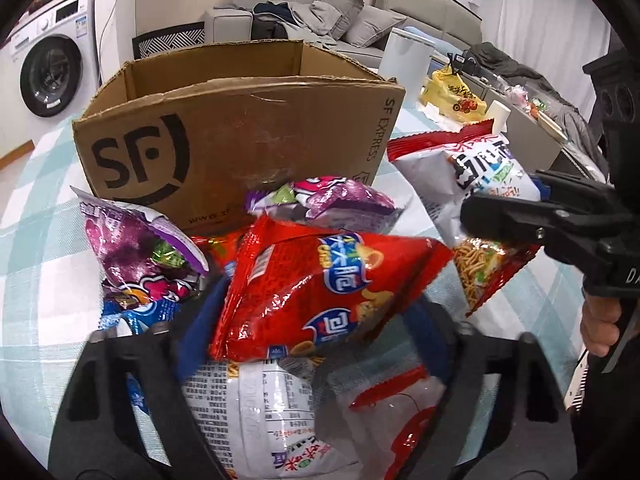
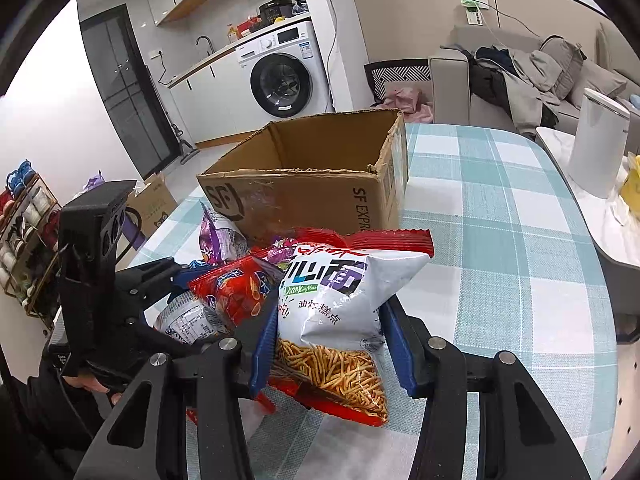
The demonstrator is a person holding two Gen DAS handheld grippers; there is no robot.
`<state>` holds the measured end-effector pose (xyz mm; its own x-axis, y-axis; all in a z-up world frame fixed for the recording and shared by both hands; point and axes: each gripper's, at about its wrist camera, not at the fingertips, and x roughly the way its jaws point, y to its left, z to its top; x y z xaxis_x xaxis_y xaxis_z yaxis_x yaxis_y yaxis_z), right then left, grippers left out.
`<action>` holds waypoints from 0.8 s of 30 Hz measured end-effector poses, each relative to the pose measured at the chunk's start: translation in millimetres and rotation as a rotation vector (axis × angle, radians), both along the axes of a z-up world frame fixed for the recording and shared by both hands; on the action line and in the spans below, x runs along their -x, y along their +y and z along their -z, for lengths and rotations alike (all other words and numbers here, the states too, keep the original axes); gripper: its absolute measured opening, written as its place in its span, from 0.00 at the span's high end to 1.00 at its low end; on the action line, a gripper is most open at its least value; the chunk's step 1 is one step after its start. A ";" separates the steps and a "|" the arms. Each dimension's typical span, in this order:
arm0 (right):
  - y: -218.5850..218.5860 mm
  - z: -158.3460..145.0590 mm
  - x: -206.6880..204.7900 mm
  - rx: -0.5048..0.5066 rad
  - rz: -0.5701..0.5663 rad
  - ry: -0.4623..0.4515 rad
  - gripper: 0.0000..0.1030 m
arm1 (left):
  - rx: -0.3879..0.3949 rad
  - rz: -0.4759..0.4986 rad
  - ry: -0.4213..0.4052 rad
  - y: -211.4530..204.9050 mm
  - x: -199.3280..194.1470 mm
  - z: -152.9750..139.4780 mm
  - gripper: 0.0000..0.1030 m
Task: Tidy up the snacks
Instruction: 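Grasp the red chip bag with the left tool and lift it, then carry both held bags over the open cardboard box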
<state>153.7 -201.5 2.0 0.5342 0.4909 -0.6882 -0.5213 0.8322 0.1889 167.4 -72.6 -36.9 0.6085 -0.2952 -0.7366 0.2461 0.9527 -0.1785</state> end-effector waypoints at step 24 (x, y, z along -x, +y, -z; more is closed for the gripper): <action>3.1 -4.5 4.5 -0.031 -0.006 -0.031 0.52 | 0.020 -0.058 -0.163 42.1 51.1 -47.3 0.48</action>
<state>149.1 -198.4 6.5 0.5522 0.5145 -0.6560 -0.5320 0.8233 0.1979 116.3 -30.5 10.4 0.7361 -0.2698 -0.6207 0.2181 0.9627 -0.1599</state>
